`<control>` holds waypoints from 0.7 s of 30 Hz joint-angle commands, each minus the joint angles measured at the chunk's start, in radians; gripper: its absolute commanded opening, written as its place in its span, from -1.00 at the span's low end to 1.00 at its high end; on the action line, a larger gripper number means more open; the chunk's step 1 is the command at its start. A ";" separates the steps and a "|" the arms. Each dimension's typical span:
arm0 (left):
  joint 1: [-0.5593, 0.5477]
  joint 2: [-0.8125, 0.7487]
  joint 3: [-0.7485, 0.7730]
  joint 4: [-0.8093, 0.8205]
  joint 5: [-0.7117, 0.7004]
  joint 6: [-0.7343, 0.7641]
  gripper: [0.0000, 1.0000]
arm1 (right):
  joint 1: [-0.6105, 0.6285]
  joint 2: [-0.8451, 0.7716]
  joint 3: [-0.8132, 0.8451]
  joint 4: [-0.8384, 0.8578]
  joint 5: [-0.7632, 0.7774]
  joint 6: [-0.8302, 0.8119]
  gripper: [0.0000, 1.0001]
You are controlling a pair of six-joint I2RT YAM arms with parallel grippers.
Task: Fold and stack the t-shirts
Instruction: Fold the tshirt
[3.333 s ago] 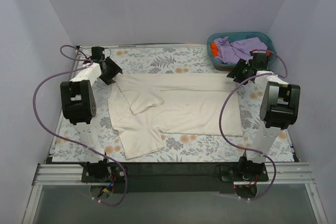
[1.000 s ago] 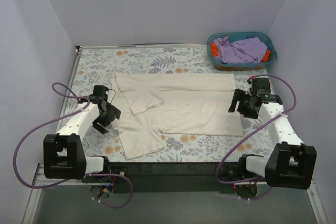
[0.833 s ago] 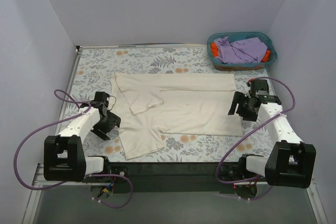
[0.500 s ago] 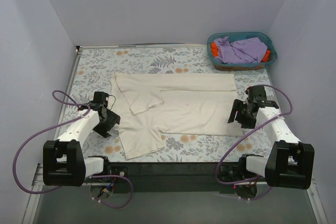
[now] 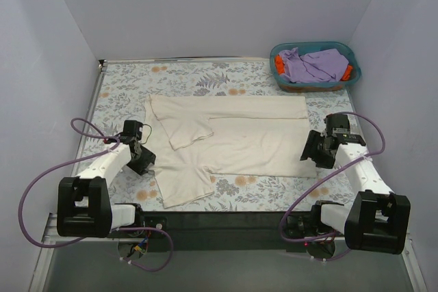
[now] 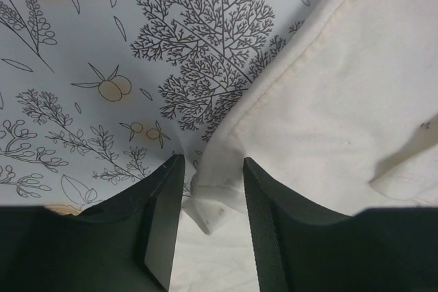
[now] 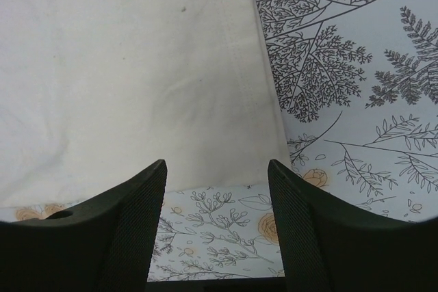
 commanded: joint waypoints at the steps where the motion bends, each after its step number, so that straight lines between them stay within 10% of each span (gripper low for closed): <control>1: 0.003 -0.016 -0.015 0.008 -0.025 0.011 -0.25 | -0.008 -0.028 -0.023 0.014 0.019 0.027 0.13; 11: 0.003 -0.061 -0.031 0.025 -0.031 0.052 -0.94 | -0.020 -0.043 -0.061 0.011 0.068 0.072 0.09; 21: 0.003 -0.127 -0.050 0.040 -0.034 0.059 -1.00 | -0.024 -0.006 -0.086 -0.001 0.125 0.113 -0.09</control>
